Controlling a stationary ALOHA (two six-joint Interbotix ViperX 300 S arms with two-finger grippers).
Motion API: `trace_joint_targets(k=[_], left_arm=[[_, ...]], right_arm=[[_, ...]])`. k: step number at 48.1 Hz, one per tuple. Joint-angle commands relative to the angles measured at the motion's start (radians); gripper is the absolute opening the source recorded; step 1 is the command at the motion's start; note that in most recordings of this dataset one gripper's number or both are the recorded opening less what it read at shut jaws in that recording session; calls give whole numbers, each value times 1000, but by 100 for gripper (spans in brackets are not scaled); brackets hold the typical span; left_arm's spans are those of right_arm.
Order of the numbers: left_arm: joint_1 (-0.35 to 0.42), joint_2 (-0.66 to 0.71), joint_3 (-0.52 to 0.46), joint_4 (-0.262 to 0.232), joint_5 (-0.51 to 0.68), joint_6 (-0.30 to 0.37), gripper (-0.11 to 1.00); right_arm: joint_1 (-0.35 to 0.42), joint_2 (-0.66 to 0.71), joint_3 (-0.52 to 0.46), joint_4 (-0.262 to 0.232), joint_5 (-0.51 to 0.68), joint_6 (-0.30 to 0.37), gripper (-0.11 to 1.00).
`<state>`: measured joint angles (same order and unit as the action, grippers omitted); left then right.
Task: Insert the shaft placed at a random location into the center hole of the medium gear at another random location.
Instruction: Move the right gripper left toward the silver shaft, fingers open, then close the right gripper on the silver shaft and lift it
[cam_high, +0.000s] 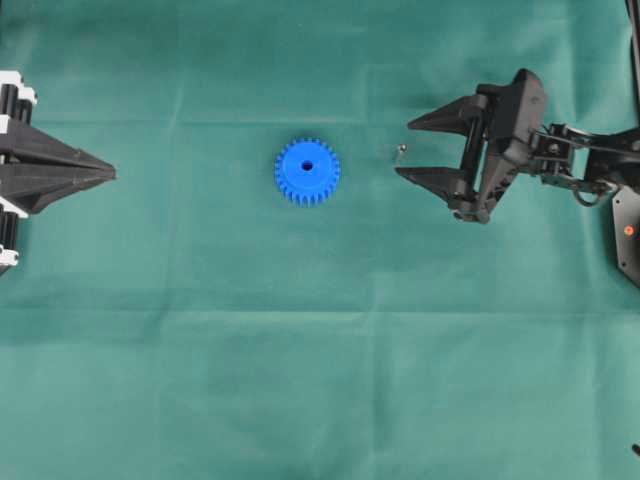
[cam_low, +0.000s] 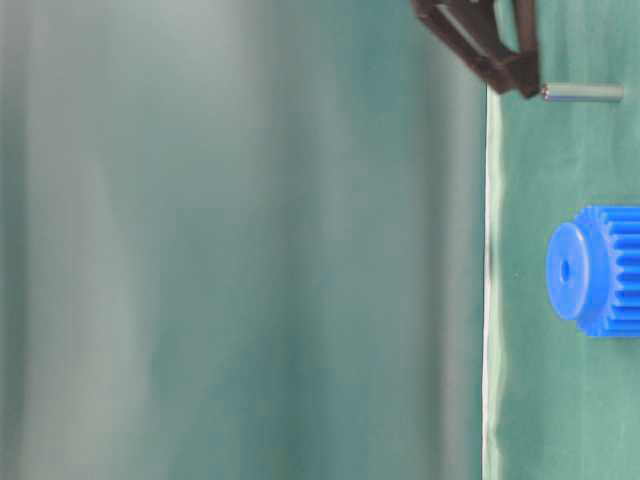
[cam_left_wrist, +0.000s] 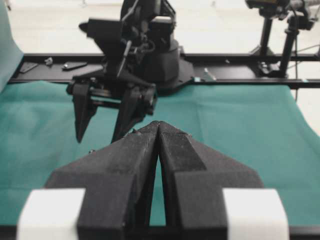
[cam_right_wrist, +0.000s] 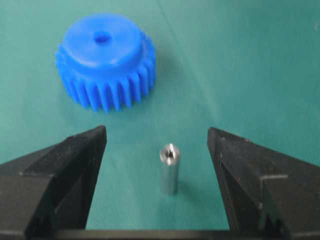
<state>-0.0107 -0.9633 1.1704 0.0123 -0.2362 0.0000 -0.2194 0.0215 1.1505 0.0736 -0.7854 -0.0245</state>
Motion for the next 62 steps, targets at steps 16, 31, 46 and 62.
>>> trace_joint_targets(k=[16,31,46,62], left_arm=[[-2,8,-23,2,2,3,0],[-2,3,-23,2,12,2,0],[-2,3,-23,2,12,2,0],[-2,5,-25,2,12,3,0]], right_arm=[[-5,86,-54,20,-29,-14,80],[-5,86,-54,20,-31,-11,41],[-5,84,-57,20,-21,-14,14],[-5,-75,-69,20,107,-21,14]])
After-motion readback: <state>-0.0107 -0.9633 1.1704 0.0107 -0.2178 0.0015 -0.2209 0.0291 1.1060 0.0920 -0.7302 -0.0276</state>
